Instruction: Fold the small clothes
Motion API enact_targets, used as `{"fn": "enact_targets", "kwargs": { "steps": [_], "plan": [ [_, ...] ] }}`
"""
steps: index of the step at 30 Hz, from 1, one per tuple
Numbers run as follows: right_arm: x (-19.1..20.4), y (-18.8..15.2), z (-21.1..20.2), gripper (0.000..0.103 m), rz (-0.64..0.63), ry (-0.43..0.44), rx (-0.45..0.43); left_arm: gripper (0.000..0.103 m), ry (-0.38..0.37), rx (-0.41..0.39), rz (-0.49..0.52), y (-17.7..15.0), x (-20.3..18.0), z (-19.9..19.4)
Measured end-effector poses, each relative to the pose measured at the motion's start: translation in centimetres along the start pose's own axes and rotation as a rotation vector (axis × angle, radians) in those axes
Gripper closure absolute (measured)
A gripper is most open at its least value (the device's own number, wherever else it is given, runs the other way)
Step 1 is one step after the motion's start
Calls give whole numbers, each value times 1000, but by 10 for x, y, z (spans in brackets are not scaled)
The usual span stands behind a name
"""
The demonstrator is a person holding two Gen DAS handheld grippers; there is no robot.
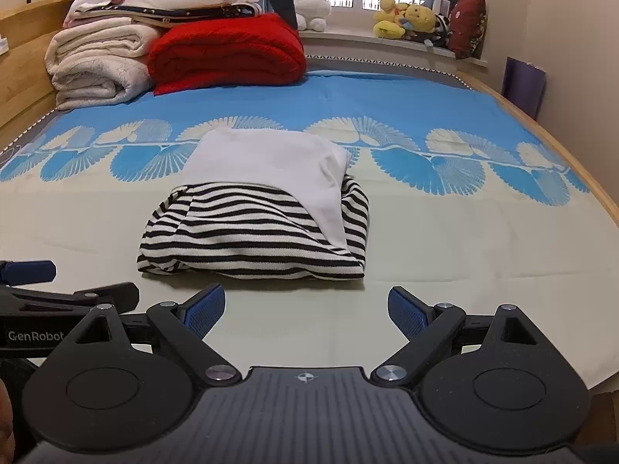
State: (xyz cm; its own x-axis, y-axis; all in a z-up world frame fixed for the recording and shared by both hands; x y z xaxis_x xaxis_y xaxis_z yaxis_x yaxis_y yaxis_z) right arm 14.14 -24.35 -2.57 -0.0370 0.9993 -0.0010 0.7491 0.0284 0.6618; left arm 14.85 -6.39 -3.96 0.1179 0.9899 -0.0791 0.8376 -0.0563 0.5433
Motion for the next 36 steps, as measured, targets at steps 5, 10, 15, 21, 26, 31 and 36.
{"fn": "enact_targets", "kwargs": {
  "steps": [5,10,15,21,26,31,36],
  "plan": [
    [0,1,1,11,5,-4,4,1,0,-3,3,1,1,0],
    [0,1,1,11,8,-6,4,1,-3,0,-1,1,1,1],
    [0,1,1,11,6,-6,4,1,-4,0,-3,1,1,1],
    [0,1,1,11,7,-6,5,1,-3,0,-1,1,1,1],
    [0,2,1,11,9,-8,6,1,-4,0,-2,1,1,1],
    [0,2,2,11,9,-7,7,1,-3,1,-2,1,1,2],
    [0,2,2,11,8,-7,6,1,-4,1,-2,1,2,2]
  ]
}}
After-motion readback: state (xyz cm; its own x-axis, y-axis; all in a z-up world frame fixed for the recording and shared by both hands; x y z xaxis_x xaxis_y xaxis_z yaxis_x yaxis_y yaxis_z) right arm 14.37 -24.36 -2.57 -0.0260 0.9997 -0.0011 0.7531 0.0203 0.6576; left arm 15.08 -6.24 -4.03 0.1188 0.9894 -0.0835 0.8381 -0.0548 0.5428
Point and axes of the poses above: each gripper's, at about its wrist camera, not at the fingertips, and z roughly the way its jaws point, x to its left, y to its top, the point moved 7 cm from there along z, roughly the way its jaws point, and after that the axes turned 11 degrees about x, right-handed, at the moved point
